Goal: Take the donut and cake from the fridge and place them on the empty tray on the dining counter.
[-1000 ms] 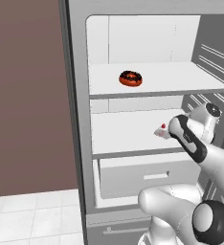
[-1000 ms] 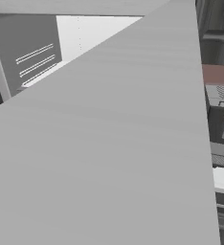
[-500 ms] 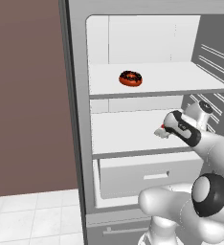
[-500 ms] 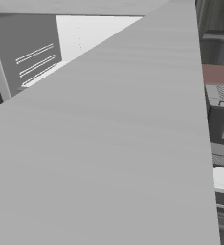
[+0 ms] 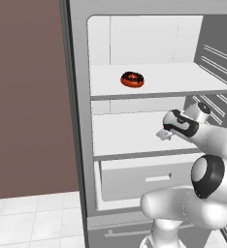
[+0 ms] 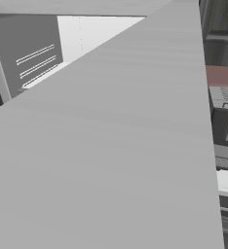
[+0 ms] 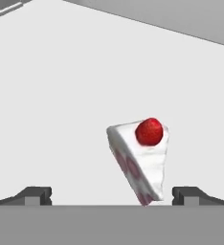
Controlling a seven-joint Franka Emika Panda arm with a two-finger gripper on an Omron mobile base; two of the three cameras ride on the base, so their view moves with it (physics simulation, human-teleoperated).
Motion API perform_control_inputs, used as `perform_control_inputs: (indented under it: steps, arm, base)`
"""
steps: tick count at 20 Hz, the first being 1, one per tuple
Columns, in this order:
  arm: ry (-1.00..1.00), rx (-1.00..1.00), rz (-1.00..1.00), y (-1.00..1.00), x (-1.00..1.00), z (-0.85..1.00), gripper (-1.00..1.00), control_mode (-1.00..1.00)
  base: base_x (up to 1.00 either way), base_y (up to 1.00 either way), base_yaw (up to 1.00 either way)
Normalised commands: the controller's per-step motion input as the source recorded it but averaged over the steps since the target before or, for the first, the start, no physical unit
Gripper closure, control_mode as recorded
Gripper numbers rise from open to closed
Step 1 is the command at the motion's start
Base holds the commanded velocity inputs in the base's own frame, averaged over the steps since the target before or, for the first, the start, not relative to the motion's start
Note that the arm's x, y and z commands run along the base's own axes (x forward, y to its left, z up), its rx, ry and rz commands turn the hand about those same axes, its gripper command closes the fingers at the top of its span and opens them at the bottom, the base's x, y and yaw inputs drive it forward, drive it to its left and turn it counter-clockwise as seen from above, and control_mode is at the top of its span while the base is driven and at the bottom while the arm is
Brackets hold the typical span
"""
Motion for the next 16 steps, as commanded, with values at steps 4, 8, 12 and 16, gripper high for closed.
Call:
perform_control_inputs:
  steps: [4, 8, 12, 16]
  arm:
    - [0.00, 0.00, 0.06, -0.09, 0.27, -0.24, -1.00, -1.00]
    - [0.00, 0.00, 0.05, -0.04, 0.25, -0.21, -1.00, -1.00]
    - [0.01, 0.00, 0.03, 0.00, 0.25, -0.25, -1.00, -1.00]
    - [0.04, 0.00, 0.00, 0.00, 0.29, -0.24, -1.00, -1.00]
  base:
    - [0.00, 0.00, 0.00]
    - [0.00, 0.00, 0.00]
    - [0.00, 0.00, 0.00]
    - [0.00, 0.00, 0.00]
